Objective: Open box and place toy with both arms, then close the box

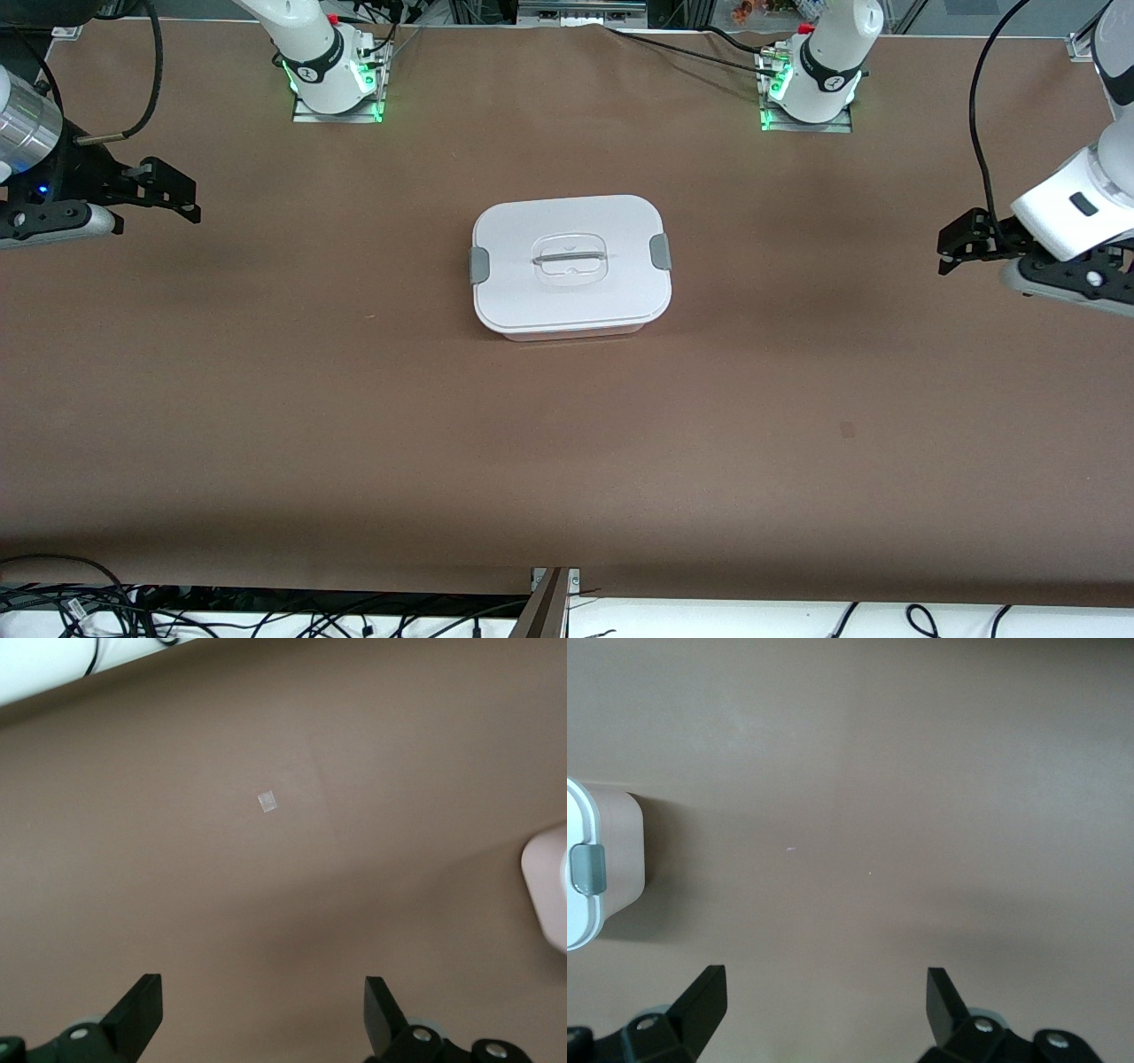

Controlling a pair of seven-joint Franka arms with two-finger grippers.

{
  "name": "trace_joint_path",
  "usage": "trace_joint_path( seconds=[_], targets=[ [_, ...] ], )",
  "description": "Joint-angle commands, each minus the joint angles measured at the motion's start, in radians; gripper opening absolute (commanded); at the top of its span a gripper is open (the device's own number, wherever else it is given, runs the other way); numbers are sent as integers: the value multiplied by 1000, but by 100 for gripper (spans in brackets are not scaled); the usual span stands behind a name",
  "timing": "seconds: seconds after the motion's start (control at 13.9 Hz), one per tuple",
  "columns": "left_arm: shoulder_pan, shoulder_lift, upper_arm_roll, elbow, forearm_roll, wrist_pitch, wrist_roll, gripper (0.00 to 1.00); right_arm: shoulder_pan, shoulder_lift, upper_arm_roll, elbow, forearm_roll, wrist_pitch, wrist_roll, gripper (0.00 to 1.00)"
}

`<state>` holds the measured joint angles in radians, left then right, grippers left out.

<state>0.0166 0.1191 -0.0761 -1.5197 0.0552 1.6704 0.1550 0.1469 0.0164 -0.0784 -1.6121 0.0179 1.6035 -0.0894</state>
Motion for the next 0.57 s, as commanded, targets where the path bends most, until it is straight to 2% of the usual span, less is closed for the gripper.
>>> trace_joint_path(
  seconds=[0.0,0.5],
  targets=[
    [-67,-125,81,-192,-25,92,-61,100,-4,0,8,4,-15,-4,-10,100],
    [-86,-124,84,-180,-35,17,-157,100,20,11,8,4,-23,10,-9,100]
  ],
)
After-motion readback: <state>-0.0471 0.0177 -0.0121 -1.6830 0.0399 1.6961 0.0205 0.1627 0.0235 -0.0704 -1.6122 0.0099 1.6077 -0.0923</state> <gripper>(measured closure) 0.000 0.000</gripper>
